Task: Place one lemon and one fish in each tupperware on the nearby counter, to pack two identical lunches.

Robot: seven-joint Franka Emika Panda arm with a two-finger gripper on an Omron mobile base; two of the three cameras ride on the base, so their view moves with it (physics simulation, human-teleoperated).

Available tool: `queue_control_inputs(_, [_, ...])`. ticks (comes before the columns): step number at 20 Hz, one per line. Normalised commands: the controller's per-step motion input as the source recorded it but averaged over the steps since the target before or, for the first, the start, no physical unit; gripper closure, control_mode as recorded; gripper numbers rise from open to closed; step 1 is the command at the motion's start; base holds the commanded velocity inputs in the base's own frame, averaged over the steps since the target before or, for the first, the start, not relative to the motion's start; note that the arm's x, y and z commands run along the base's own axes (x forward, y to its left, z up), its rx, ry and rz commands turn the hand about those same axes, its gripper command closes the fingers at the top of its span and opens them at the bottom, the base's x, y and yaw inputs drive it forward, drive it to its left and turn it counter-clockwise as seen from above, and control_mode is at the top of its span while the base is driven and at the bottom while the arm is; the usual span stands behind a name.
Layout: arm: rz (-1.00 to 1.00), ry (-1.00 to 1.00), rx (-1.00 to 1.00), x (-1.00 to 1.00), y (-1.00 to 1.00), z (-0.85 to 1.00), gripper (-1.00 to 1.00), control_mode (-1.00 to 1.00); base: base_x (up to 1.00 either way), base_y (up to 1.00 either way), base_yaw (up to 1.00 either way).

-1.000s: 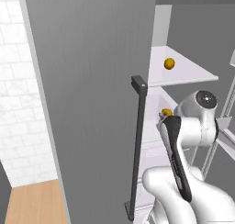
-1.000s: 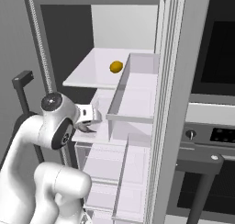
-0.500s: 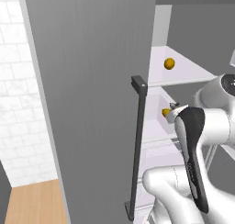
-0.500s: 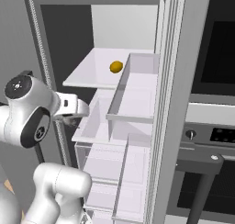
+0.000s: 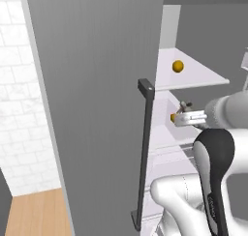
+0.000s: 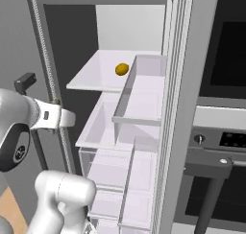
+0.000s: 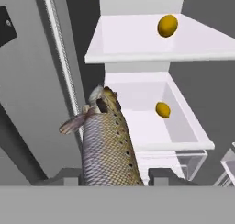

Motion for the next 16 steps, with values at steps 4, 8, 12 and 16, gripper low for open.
queue_control_inputs(4, [0.0,0.0,0.0,0.0,0.0,0.0,1.0,1.0,-1.0,0.05,-0.01])
queue_control_inputs(8, [0.0,0.0,0.0,0.0,0.0,0.0,1.0,1.0,-1.0,0.0,0.0])
queue_control_inputs(12, [0.0,0.0,0.0,0.0,0.0,0.0,1.0,1.0,-1.0,-0.35,-0.06])
queue_control_inputs(16, [0.0,0.0,0.0,0.0,0.0,0.0,1.0,1.0,-0.48,-0.96,-0.11])
